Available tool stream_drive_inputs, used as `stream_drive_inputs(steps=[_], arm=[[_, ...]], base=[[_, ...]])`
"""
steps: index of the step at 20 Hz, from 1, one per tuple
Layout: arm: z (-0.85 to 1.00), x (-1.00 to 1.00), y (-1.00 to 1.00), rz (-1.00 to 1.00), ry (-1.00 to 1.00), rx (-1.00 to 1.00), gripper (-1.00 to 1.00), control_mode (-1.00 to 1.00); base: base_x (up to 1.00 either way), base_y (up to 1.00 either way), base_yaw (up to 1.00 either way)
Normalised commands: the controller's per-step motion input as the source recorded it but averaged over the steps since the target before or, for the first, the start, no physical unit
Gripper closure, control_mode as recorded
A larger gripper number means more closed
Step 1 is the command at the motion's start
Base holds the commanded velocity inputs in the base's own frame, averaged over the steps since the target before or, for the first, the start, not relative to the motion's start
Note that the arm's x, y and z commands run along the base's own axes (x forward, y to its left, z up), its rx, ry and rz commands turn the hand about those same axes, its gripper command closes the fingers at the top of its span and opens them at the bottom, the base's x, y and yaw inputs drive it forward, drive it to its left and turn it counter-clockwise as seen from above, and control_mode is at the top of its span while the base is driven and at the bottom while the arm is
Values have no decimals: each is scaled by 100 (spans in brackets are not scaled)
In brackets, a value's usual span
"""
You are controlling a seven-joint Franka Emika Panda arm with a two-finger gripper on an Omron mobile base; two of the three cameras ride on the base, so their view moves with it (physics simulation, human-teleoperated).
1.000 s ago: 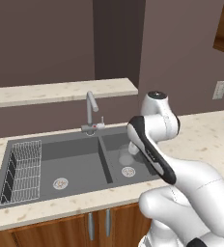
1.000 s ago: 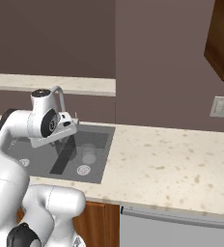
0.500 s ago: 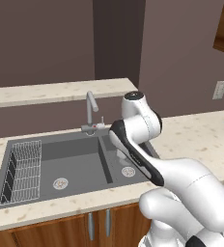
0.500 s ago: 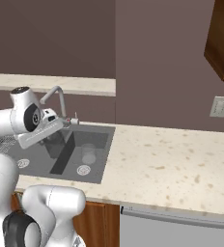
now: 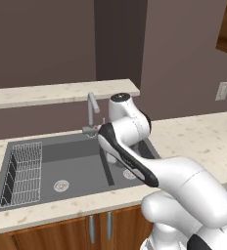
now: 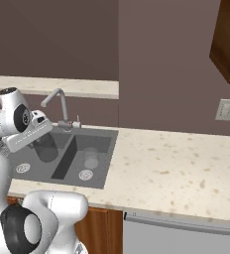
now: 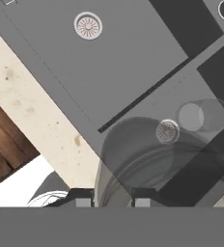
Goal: Place the jar in the left basin and the glass cup in the right basin of the sink.
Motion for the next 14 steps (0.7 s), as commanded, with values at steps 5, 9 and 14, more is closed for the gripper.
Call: stream_drive_inputs(steps=[5,9,14], arm=[[-4,2,42,1,1,0,100,-100],[-13,13,41,0,0,0,100,-100],[-15,19,34,0,0,0,100,-100]], base=[[0,0,0],[0,0,0],[0,0,0]])
